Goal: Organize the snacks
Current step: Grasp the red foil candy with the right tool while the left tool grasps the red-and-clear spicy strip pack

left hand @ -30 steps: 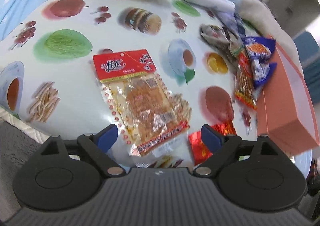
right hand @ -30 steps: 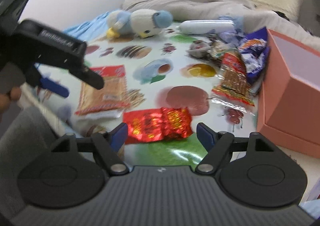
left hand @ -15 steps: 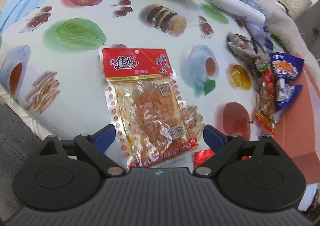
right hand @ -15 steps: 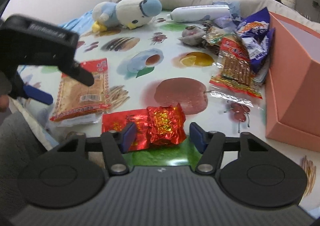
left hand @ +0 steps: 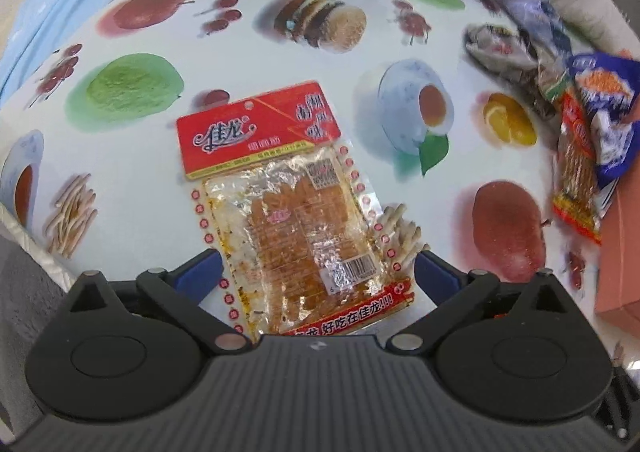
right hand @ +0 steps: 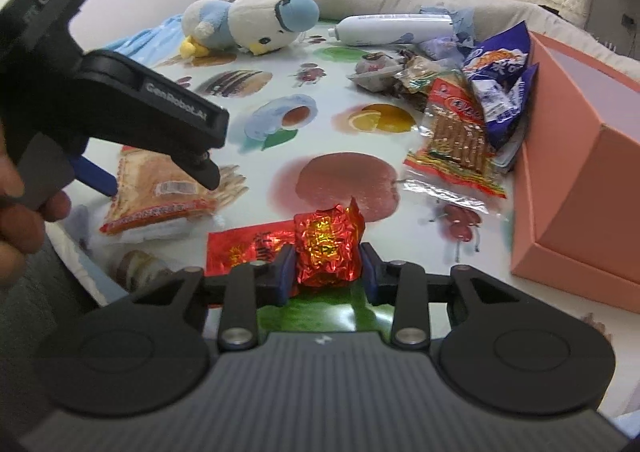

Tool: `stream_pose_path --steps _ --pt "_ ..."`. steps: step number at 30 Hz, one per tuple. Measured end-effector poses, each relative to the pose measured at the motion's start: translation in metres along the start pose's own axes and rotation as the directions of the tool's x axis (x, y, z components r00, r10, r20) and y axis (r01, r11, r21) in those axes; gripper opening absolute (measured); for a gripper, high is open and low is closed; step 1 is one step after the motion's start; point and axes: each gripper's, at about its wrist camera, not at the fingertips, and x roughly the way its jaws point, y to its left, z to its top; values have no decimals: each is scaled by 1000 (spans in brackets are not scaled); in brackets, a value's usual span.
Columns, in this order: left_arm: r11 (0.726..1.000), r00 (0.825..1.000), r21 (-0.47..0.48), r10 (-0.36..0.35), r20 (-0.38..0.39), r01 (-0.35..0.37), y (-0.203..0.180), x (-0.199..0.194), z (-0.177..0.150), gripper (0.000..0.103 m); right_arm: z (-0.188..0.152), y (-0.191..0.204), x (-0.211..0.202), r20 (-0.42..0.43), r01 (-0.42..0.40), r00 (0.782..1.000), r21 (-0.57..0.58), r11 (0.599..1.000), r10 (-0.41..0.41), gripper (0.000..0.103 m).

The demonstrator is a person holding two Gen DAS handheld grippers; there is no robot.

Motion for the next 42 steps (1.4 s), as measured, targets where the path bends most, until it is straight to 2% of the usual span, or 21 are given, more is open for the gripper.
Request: stream_pose_path --steps 5,8,10,14,16,18,20,21,22,24,29,33,35,40,42 --pt "999 1000 47 24 3 -24 -6 3 -2 101 -3 -8 0 -6 25 1000 13 1000 -25 37" --pt "996 999 84 35 20 -37 -7 0 -4 92 -4 -13 1 1 30 1000 35 999 -31 39" --pt "995 999 92 39 29 -41 -6 -2 -4 87 -5 -15 4 -1 35 999 48 998 -35 48" --pt "993 998 108 36 50 -42 -4 -6 -7 76 -6 -16 7 3 19 1000 52 998 -19 48" --pt "993 998 115 15 57 -22 -3 -8 -8 64 -7 -14 9 3 12 1000 41 999 -12 50" --pt "990 998 142 1 65 -10 -5 -11 -8 57 -6 -14 9 5 2 1000 46 999 -2 49" --pt "984 997 178 -7 79 -7 -8 -14 -11 49 -5 -15 9 2 -9 1000 66 998 9 39" --pt "982 996 189 -15 85 -1 -10 -15 -12 42 -4 -15 8 1 -1 1000 66 998 1 35" --pt "980 996 201 -22 90 3 -12 -17 -13 37 -3 -14 7 -1 0 1000 65 998 0 35" --pt "977 995 214 -44 95 23 -14 -19 -15 31 -2 -14 5 -6 8 1000 69 998 -7 35" --pt "967 989 235 -125 81 103 -12 -23 -20 26 -3 -18 -3 -1 44 999 79 996 -44 35" --pt "957 984 255 -162 74 139 -12 -29 -25 18 -3 -24 -7 -2 62 998 97 993 -62 35" --pt "953 980 251 -190 63 169 -11 -32 -26 0 -2 -26 -10 1 72 997 101 992 -73 35" --pt "942 970 260 -234 62 211 -13 -42 -30 0 2 -30 -16 12 84 996 115 990 -86 35" --pt "947 971 247 -228 68 205 -12 -44 -31 0 1 -31 -18 10 89 996 115 989 -91 35"
